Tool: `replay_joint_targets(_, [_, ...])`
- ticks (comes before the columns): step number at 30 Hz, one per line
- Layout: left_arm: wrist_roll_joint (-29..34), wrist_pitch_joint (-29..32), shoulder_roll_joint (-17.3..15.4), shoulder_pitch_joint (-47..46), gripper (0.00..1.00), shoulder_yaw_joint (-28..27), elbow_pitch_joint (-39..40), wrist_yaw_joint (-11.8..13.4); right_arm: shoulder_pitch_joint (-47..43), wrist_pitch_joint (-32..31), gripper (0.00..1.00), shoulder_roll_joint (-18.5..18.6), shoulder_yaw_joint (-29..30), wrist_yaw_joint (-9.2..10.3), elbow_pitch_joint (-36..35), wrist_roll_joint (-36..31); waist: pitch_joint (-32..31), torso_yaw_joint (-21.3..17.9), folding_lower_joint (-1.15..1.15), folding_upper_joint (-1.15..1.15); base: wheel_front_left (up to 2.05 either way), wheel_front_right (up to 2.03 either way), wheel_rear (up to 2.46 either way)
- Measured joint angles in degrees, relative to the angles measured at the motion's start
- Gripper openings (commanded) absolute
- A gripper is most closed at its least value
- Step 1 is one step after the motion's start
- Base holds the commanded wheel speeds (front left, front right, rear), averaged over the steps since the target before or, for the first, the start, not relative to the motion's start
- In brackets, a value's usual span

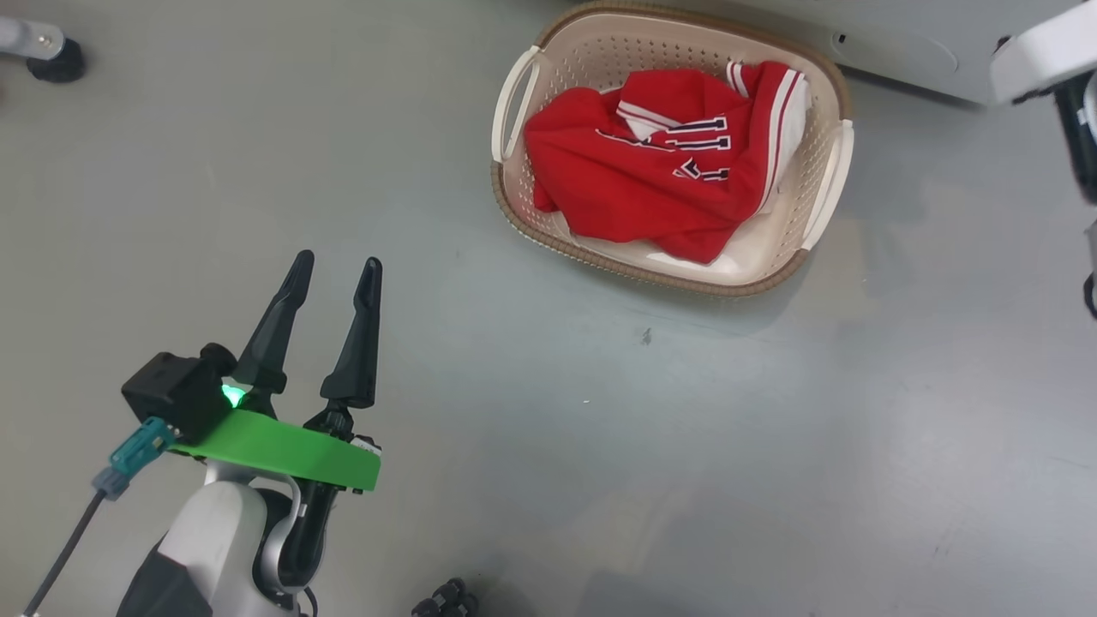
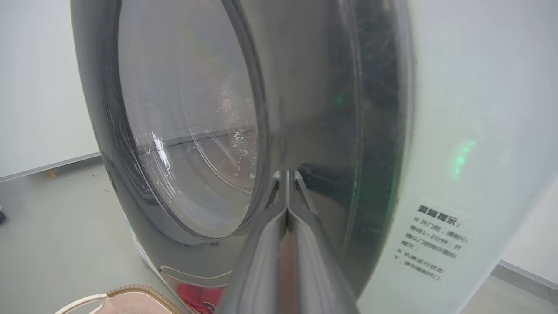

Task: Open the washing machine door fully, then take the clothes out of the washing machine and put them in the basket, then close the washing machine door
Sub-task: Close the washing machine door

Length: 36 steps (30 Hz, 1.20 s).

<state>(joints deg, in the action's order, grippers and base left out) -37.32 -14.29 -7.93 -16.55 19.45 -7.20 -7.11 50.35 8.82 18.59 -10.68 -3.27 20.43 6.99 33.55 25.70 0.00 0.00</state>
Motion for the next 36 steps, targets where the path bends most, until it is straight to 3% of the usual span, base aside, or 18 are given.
replay_joint_targets(21, [-0.49,-0.15,1.61,-2.31,1.0,1.1,-1.69,0.0,5.22,1.05,0.0,1.18,1.3,0.73,2.94,-0.49,3.18,2.08,0.0,0.0,0.0,0.0,0.0])
replay_joint_targets(36, [0.14,-0.15,0.92,-3.0,1.0,0.37,-4.02,0.0,0.67,4.46,0.0,0.33,1.62,1.2,9.69,0.79,-1.9,1.57,0.0,0.0,0.0,0.0,0.0])
